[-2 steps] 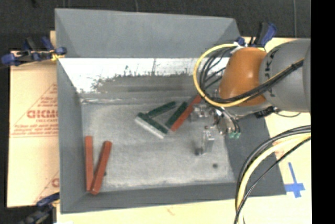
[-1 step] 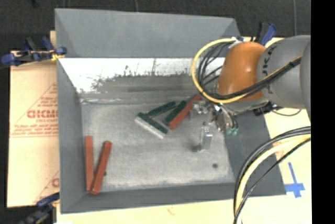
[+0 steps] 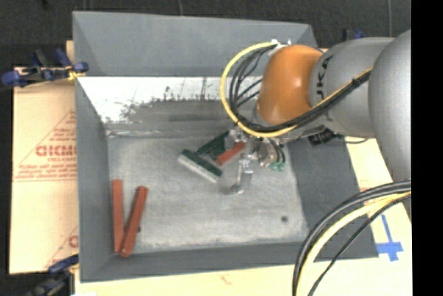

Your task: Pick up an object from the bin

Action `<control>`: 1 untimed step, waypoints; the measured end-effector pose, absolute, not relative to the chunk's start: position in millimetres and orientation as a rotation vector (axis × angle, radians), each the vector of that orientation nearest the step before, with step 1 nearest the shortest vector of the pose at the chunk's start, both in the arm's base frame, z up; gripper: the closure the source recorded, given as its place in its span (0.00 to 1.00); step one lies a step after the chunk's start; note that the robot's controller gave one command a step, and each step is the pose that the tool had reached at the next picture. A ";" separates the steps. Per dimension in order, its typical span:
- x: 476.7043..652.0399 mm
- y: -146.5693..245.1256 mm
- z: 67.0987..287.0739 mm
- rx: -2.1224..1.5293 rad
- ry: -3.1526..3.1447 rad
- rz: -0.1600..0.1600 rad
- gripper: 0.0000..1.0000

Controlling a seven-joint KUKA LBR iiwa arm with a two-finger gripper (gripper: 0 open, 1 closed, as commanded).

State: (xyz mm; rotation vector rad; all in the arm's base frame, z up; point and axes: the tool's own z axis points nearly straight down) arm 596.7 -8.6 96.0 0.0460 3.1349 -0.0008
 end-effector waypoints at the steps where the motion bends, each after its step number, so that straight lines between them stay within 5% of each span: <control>1: 603.6 22.8 102.0 -0.276 3.124 0.000 0.00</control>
Offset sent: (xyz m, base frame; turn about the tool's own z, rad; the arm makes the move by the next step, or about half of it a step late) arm 0.0452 0.0539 -0.0260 -0.4542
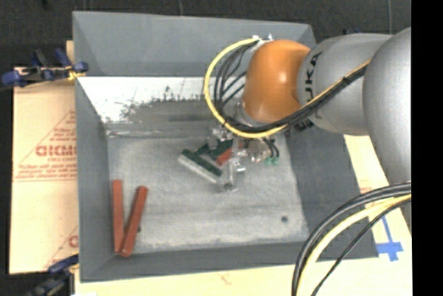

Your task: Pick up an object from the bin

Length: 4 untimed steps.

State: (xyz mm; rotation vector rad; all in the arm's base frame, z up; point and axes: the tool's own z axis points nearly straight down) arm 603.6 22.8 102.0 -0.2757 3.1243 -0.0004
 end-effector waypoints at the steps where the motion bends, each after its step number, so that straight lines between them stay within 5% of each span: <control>1: 643.5 44.3 71.5 -0.658 3.066 -0.001 1.00; 2: 643.4 44.3 71.4 -0.659 3.066 -0.001 0.00; 3: 643.3 44.3 71.3 -0.659 3.066 -0.001 1.00; 4: 643.3 44.3 71.3 -0.659 3.066 -0.001 1.00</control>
Offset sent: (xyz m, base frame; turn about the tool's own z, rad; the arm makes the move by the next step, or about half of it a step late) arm 0.0000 0.0000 0.0000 0.0000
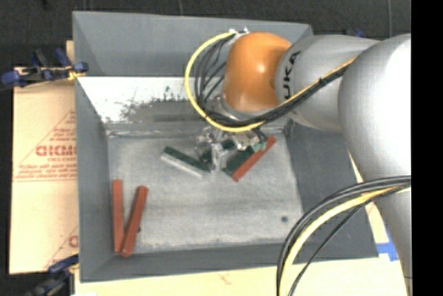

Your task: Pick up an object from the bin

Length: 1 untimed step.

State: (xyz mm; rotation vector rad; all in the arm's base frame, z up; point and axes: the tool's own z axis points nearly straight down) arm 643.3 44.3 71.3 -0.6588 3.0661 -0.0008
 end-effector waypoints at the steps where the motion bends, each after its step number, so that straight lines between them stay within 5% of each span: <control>1: 615.2 50.5 222.0 -0.982 2.975 -0.004 1.00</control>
Offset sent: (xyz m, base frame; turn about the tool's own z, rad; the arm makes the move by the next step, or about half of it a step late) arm 0.0000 0.0000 0.0000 0.0000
